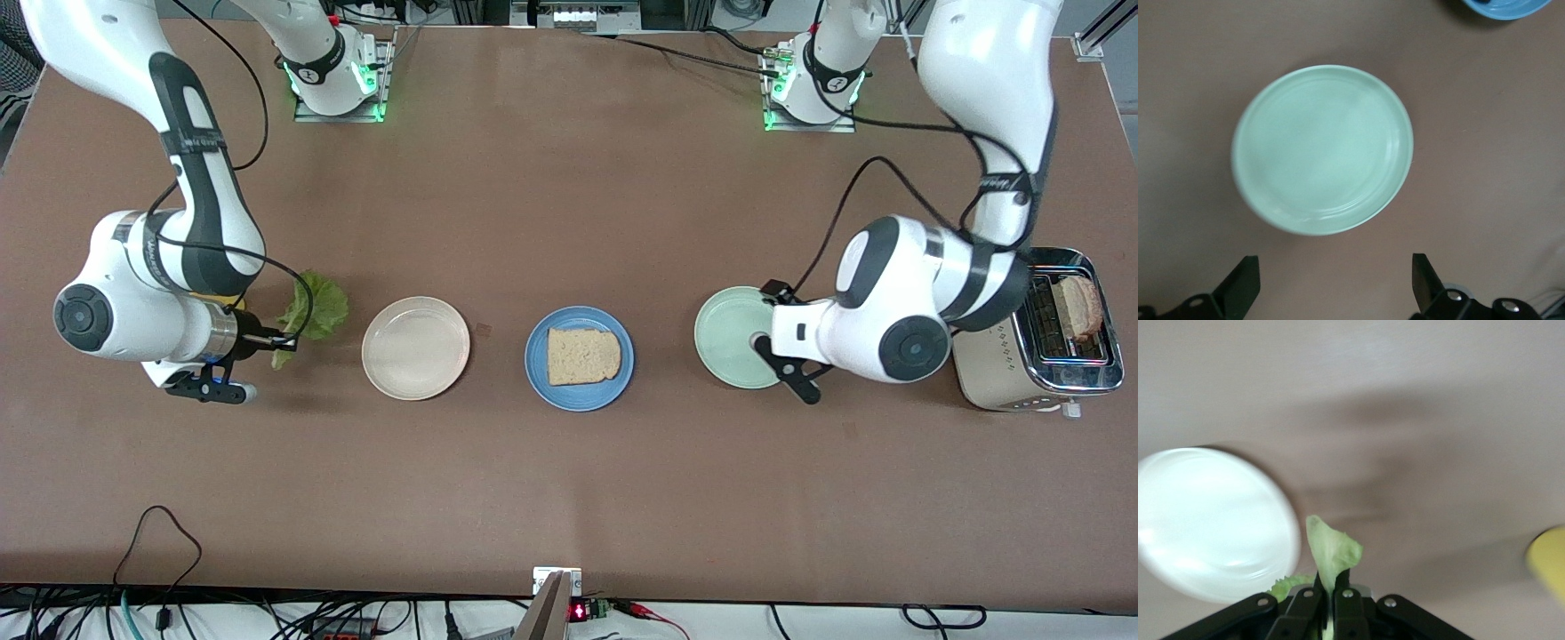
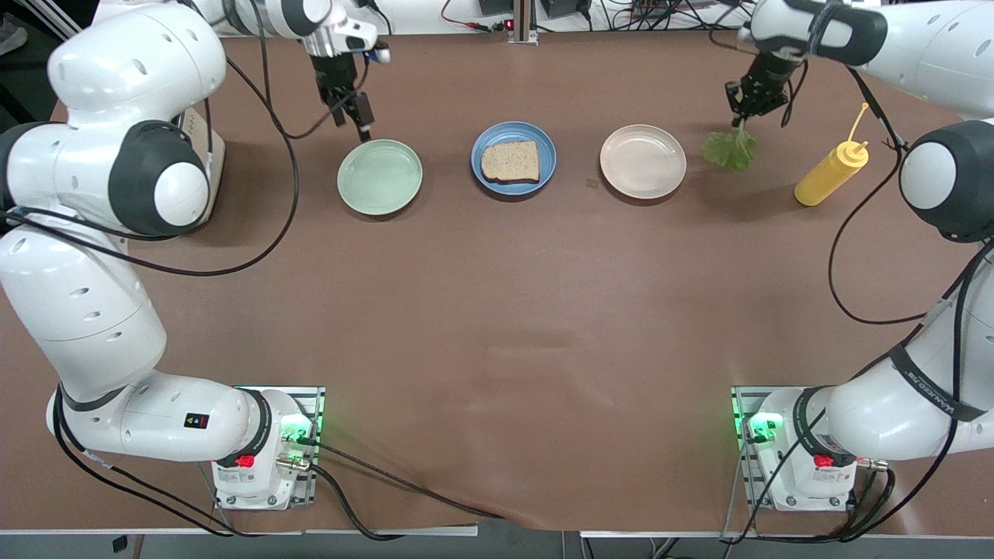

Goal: Make sandwich in blue plate with both arms
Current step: 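Carry the lettuce with the right gripper and lay it on the bread, then open the right gripper and draw it back from the blue plate, then move the right gripper to the yellow mustard bottle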

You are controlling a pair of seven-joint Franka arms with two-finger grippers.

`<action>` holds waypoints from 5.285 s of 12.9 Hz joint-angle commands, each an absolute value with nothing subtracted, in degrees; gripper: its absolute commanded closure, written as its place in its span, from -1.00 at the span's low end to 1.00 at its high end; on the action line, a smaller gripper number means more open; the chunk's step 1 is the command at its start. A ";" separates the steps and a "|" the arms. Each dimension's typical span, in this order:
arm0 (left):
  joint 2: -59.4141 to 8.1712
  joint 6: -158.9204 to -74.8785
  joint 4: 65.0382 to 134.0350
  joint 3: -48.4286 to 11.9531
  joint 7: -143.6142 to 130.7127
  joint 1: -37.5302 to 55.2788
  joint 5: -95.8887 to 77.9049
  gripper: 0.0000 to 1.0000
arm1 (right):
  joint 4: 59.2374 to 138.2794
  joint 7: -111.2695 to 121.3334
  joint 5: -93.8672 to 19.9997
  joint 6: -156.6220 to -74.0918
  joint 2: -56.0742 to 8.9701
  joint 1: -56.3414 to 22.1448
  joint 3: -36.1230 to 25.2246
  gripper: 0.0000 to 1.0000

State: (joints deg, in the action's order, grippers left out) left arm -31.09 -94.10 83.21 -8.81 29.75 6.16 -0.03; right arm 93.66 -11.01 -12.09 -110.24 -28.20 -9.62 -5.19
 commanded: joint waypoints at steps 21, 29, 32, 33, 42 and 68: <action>-13.54 -81.12 74.79 -9.14 4.22 -0.35 3.87 -1.00 | 76.82 -70.40 -38.23 -138.69 -52.12 -38.14 -5.18 1.00; -13.54 -80.16 74.79 -8.96 4.48 -0.70 3.87 -1.00 | 76.82 -66.37 -32.10 -126.16 -45.55 -34.91 -6.59 -1.00; -13.54 -79.72 74.79 -8.96 4.48 -0.70 3.78 -1.00 | 76.82 -57.08 -29.27 -111.58 -38.61 -28.67 -6.68 -1.00; -13.54 -79.80 74.71 -8.96 4.48 -0.70 3.78 -1.00 | 76.82 -53.30 -28.31 -107.10 -36.41 -26.56 -6.68 -1.00; -13.54 -80.07 74.36 -9.32 4.22 -0.53 3.78 -1.00 | 79.61 -19.28 -13.98 -79.99 -22.17 -12.32 -6.68 -1.00; -13.62 -79.80 74.36 -9.40 4.13 -0.53 2.11 -1.00 | 104.41 123.98 -30.04 -94.75 -18.27 30.58 -6.59 -1.00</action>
State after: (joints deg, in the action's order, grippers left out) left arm -13.90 -80.64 74.95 -9.05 4.70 -0.13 3.13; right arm 104.57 117.22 -26.30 -94.61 -16.70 28.28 -7.64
